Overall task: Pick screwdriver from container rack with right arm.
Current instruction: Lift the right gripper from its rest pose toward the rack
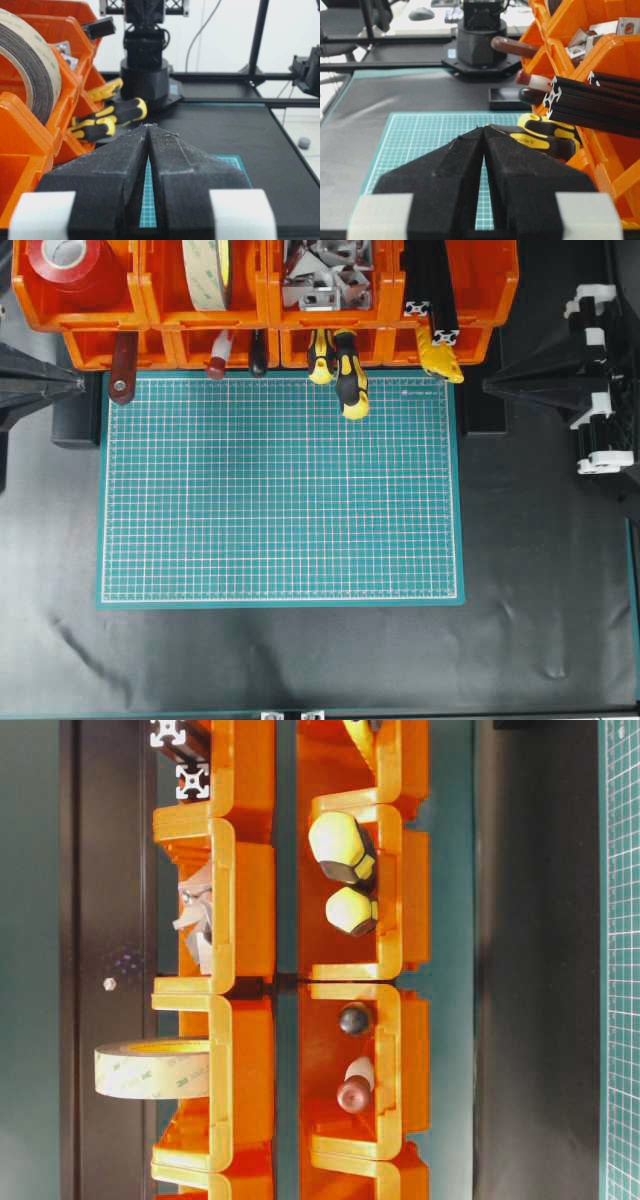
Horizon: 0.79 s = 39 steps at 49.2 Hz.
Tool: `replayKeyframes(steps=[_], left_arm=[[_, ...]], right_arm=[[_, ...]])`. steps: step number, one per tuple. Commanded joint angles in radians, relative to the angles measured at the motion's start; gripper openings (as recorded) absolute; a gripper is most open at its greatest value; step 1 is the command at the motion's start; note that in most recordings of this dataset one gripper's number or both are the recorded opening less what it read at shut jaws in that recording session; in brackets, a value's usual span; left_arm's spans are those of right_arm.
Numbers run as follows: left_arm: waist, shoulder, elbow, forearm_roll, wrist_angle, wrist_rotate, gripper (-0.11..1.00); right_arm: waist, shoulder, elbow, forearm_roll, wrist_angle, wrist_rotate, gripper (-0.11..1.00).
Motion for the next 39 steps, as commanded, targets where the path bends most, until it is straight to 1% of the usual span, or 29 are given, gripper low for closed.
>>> replayKeyframes(steps=[1,3,5,6,9,14,20,24,28,31,34,35,39], left_arm=[[-0.020,0.014,-0.031,0.031,0.012,-0.015,0.06],[-0.026,0.014,-0.041,0.031,0.029,-0.018,0.05],[-0.031,0.014,-0.057,0.029,0.052,-0.020,0.00],[-0.032,0.014,-0.061,0.031,0.061,-0.021,0.00],[-0.034,0.011,-0.078,0.031,0.086,-0.020,0.00],[-0.034,0.000,-0.101,0.031,0.123,-0.020,0.00],[-0.029,-0.006,-0.114,0.031,0.161,-0.021,0.00],[-0.029,-0.008,-0.121,0.031,0.183,-0.021,0.00],[-0.026,-0.006,-0.124,0.031,0.192,-0.021,0.00],[-0.026,-0.008,-0.126,0.031,0.193,-0.021,0.00],[-0.026,-0.008,-0.126,0.031,0.193,-0.021,0.00],[-0.026,-0.009,-0.126,0.031,0.193,-0.021,0.00],[-0.026,-0.015,-0.126,0.031,0.195,-0.021,0.00]], right_arm=[[-0.002,0.006,-0.029,0.006,-0.012,0.011,0.02],[0.000,0.003,-0.046,0.008,0.006,0.015,0.02],[0.002,0.000,-0.066,0.008,0.032,0.023,0.01],[0.002,-0.002,-0.075,0.008,0.049,0.028,0.01],[0.003,0.000,-0.124,0.008,0.133,0.044,0.01],[0.015,0.020,-0.198,0.008,0.284,0.049,0.01],[0.057,0.091,-0.321,0.003,0.456,0.049,0.01],[0.084,0.161,-0.411,-0.014,0.560,0.046,0.01],[0.114,0.235,-0.500,-0.046,0.660,0.044,0.01],[0.137,0.288,-0.563,-0.087,0.724,0.044,0.01],[0.167,0.334,-0.614,-0.141,0.776,0.046,0.01],[0.181,0.354,-0.634,-0.169,0.799,0.049,0.01],[0.216,0.403,-0.670,-0.247,0.854,0.054,0.01]])
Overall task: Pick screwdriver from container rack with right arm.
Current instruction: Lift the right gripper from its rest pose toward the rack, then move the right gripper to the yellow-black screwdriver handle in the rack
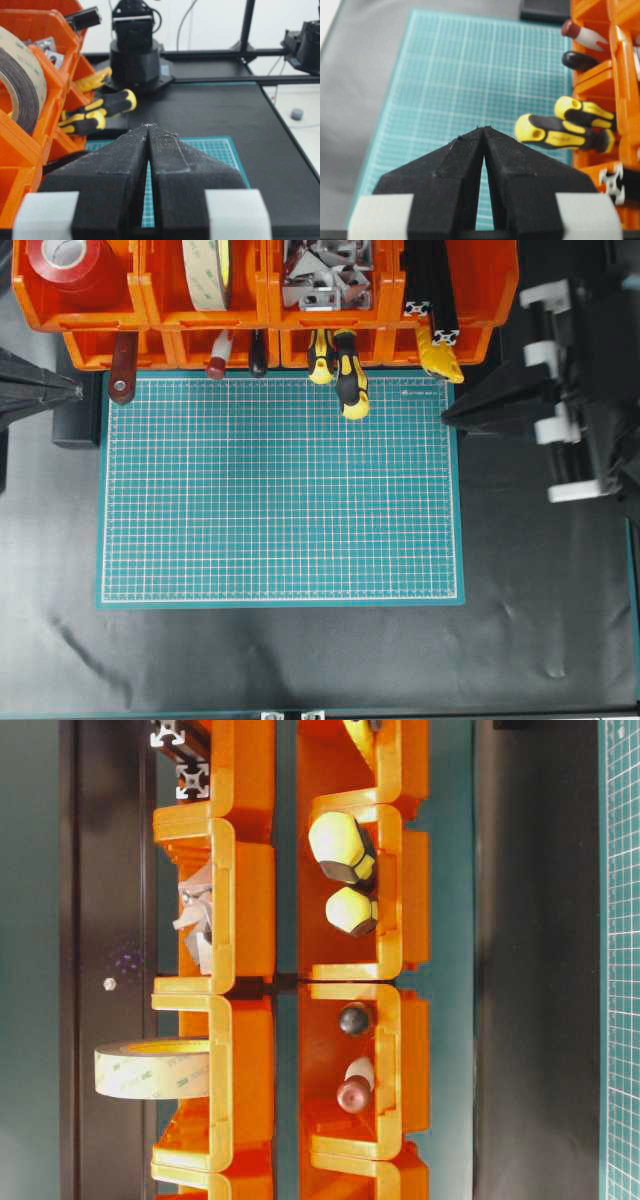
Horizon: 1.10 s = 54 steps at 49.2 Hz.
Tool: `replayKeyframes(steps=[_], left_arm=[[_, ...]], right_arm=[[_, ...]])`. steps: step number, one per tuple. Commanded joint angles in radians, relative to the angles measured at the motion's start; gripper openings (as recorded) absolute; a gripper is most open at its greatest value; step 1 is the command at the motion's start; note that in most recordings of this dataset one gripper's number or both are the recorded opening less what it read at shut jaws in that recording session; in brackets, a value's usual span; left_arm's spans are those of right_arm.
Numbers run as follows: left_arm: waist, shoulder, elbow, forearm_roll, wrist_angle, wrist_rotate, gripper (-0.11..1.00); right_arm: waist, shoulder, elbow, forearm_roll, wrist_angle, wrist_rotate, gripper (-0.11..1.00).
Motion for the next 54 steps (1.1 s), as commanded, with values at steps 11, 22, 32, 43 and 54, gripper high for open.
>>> replayKeyframes(steps=[11,22,32,43,54], left_arm=[[0.002,-0.012,-0.031,0.003,0.006,-0.003,0.00],[-0.002,-0.012,-0.031,0.003,0.034,-0.003,0.00],[-0.003,-0.014,-0.031,0.003,0.034,-0.003,0.00],[-0.003,-0.008,-0.028,0.003,0.035,-0.003,0.00],[-0.002,-0.008,-0.026,0.003,0.035,-0.003,0.00]], right_arm=[[0.087,0.192,-0.137,-0.241,0.202,0.038,0.01],[0.202,0.359,-0.247,-0.551,0.456,0.089,0.01],[0.348,0.471,-0.255,-0.827,0.675,0.227,0.01],[0.437,0.525,-0.207,-1.022,0.772,0.382,0.01],[0.471,0.525,-0.170,-1.032,0.778,0.416,0.01]])
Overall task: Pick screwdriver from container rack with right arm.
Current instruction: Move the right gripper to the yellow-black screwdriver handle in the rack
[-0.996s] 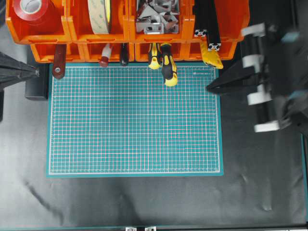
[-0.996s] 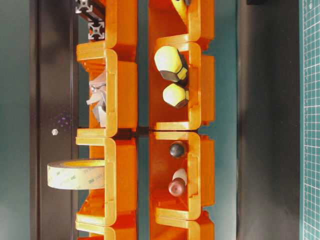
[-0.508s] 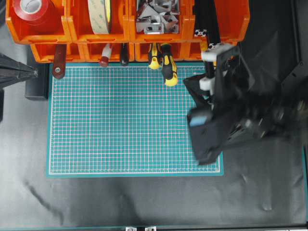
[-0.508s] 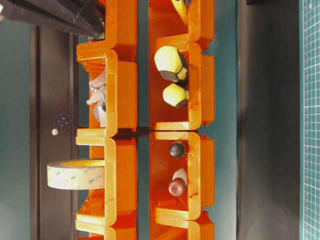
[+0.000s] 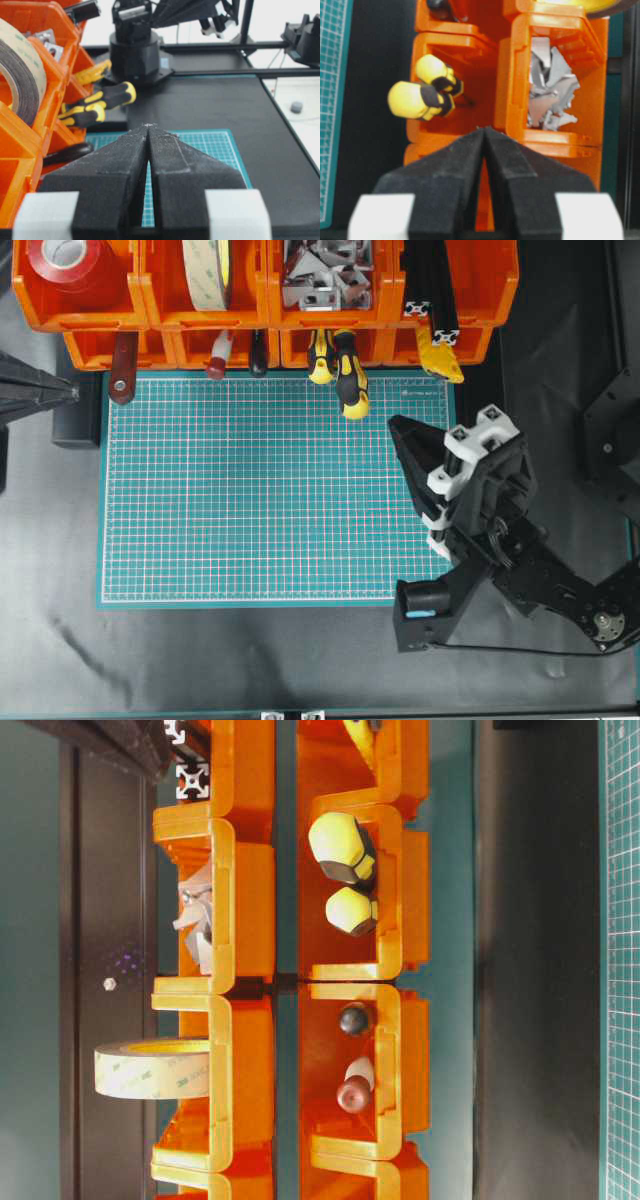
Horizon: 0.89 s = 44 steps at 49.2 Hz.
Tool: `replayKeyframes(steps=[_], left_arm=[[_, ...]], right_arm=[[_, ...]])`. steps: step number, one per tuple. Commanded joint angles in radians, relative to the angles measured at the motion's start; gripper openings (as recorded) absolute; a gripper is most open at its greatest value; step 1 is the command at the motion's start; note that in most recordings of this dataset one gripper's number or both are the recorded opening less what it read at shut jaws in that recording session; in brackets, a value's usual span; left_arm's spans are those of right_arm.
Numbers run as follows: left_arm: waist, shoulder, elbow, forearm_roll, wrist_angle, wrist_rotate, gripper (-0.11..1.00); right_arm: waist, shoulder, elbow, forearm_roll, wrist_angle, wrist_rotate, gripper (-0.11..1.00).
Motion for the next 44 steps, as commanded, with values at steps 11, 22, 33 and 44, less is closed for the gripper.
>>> replayKeyframes(steps=[11,22,33,44], left_arm=[[-0.002,0.009,-0.026,0.003,-0.003,-0.003,0.00],[-0.002,0.009,-0.026,0.003,-0.005,-0.005,0.00],[-0.002,0.009,-0.026,0.003,-0.005,-0.006,0.00],[-0.002,0.009,-0.026,0.003,-0.003,-0.006,0.00]], right_arm=[[0.008,0.003,0.046,-0.008,-0.089,0.011,0.39],[-0.035,0.046,0.067,-0.005,-0.129,0.034,0.86],[-0.110,0.094,0.081,-0.011,-0.150,0.038,0.84],[-0.196,0.130,0.084,-0.012,-0.215,0.038,0.84]])
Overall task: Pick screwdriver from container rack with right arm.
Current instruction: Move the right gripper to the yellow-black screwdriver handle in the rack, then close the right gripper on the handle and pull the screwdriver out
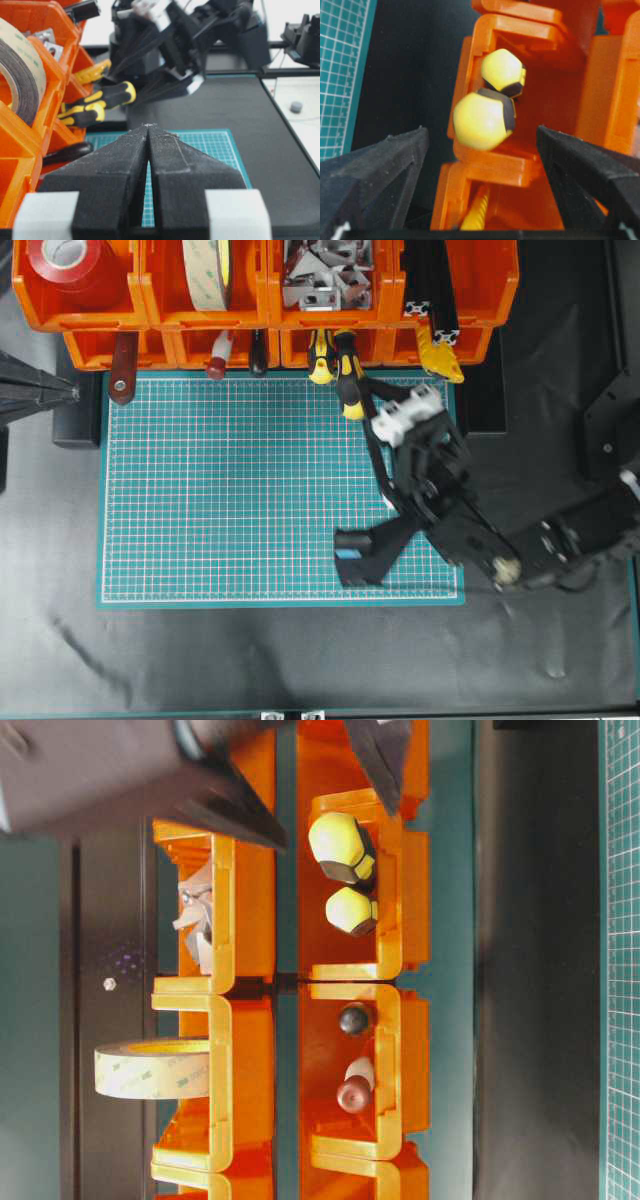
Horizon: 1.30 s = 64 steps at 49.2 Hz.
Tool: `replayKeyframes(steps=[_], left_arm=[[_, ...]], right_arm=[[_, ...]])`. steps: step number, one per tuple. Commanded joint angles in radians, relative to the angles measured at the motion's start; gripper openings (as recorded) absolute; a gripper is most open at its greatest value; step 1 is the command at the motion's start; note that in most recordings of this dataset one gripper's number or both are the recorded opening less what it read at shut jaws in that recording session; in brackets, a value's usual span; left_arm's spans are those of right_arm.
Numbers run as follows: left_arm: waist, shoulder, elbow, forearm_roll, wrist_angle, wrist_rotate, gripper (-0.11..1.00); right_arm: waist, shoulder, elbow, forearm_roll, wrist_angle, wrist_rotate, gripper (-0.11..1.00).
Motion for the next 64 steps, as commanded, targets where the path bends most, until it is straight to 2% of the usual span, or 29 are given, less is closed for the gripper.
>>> replayKeyframes(steps=[1,18,26,31,37,38,54,58,64], left_arm=[[-0.002,0.008,-0.026,0.003,-0.006,-0.005,0.00],[0.000,0.008,-0.026,0.003,-0.005,-0.005,0.00],[0.003,0.008,-0.025,0.003,-0.006,-0.005,0.00],[0.003,0.005,-0.026,0.003,-0.006,-0.005,0.00],[0.005,0.002,-0.026,0.003,-0.006,-0.005,0.00],[0.005,0.002,-0.026,0.003,-0.006,-0.005,0.00],[0.003,0.002,-0.026,0.003,-0.006,-0.005,0.00],[0.005,0.000,-0.025,0.003,-0.006,-0.005,0.00],[0.003,0.002,-0.025,0.003,-0.005,-0.005,0.00]], right_arm=[[-0.026,-0.002,-0.006,-0.009,-0.041,0.003,0.84],[-0.069,0.009,-0.006,-0.009,-0.064,0.003,0.82],[-0.066,0.012,-0.011,-0.008,-0.049,0.003,0.76],[-0.058,0.017,-0.018,-0.008,-0.023,0.003,0.63],[-0.051,0.020,-0.023,-0.008,0.009,0.003,0.38],[-0.049,0.021,-0.025,-0.008,0.012,0.003,0.36],[-0.044,0.025,-0.060,0.002,0.063,0.003,0.37],[-0.041,0.026,-0.066,0.017,0.087,0.002,0.37],[-0.029,0.026,-0.069,0.066,0.112,-0.002,0.37]])
